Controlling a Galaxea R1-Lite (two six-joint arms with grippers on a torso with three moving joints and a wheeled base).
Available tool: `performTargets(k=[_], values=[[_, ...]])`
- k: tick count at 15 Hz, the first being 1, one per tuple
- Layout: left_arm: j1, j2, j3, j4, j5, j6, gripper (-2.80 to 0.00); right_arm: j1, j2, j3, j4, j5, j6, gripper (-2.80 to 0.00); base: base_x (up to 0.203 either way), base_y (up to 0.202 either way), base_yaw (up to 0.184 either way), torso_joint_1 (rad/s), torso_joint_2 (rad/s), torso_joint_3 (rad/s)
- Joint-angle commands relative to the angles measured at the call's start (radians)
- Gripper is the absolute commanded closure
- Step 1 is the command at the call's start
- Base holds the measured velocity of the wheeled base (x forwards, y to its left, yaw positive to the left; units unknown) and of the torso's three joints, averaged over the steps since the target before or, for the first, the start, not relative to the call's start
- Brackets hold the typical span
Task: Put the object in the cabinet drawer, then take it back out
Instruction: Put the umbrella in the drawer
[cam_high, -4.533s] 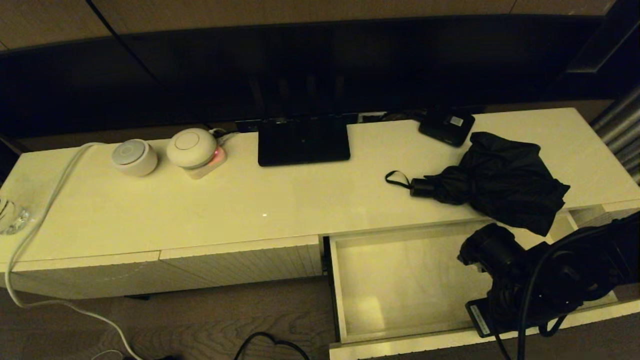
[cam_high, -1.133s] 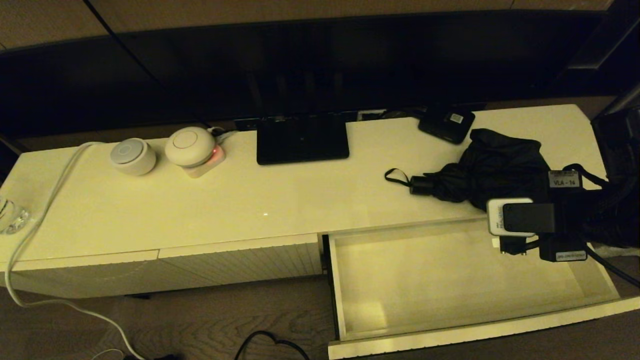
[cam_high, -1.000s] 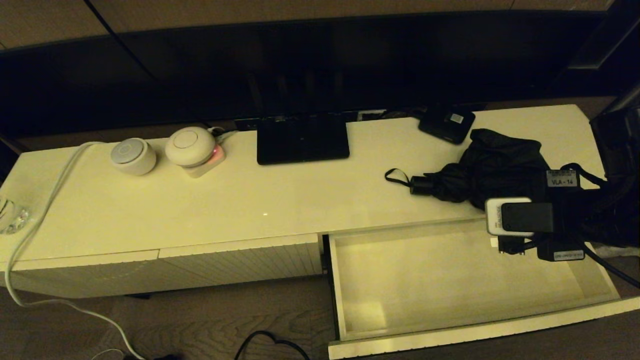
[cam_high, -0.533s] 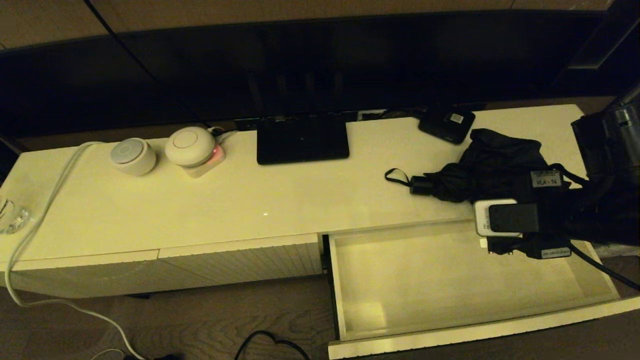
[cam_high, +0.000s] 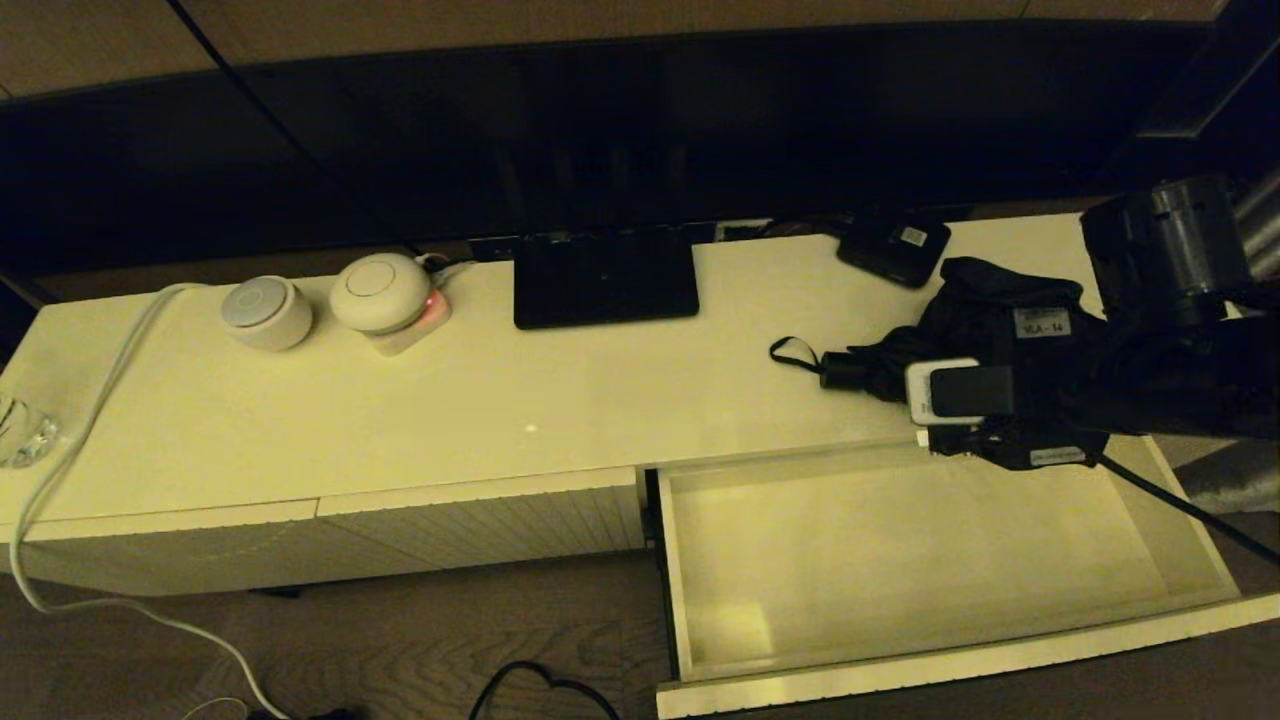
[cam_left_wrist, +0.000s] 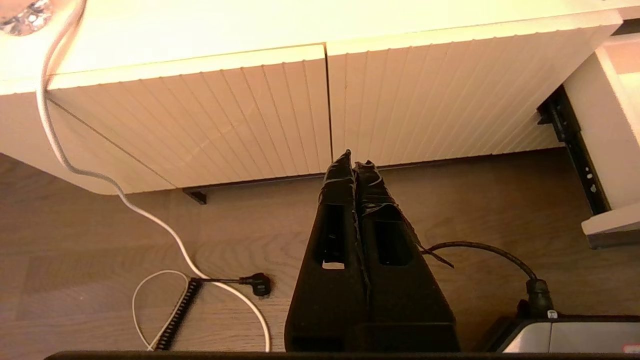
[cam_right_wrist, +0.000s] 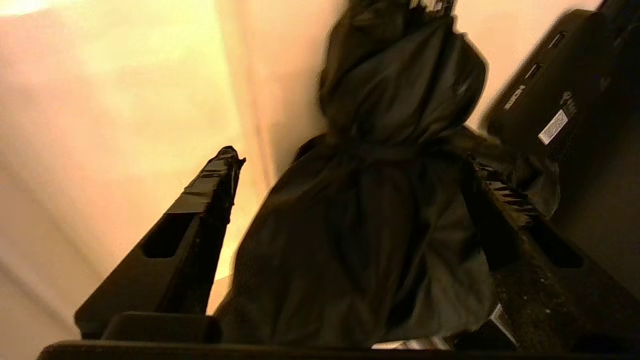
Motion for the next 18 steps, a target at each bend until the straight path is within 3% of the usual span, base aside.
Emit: performTargets(k=[1,6,16,17,18], values=[[0.000,0.000,0.003,0.000,0.001,0.000,0.00,-0.006,0.066,-0.046,-0.007,-0.002,-0.009,-2.80,0.000,0.000,0.000,0.000,0.00,0.000],[0.000,0.000,0.003,0.000,0.001,0.000,0.00,-0.035,0.156,-0.146,-0.048,-0.010,-0.002,-2.80,0.000,0.000,0.000,0.000,0.00,0.000],[0.000,0.000,0.003,0.000,0.001,0.000,0.00,-0.047,0.198,-0.181,-0.043,-0.011,-0.005,-2.80,0.000,0.000,0.000,0.000,0.00,0.000],[0.000,0.000,0.003,0.000,0.001,0.000,0.00,-0.047,0.199,-0.188,-0.041,-0.011,-0.005,0.00,0.000,0.000,0.000,0.000,0.00,0.000],[0.000,0.000,0.003,0.000,0.001,0.000,0.00,-0.047,0.200,-0.198,-0.040,-0.012,-0.005,0.00,0.000,0.000,0.000,0.000,0.00,0.000]])
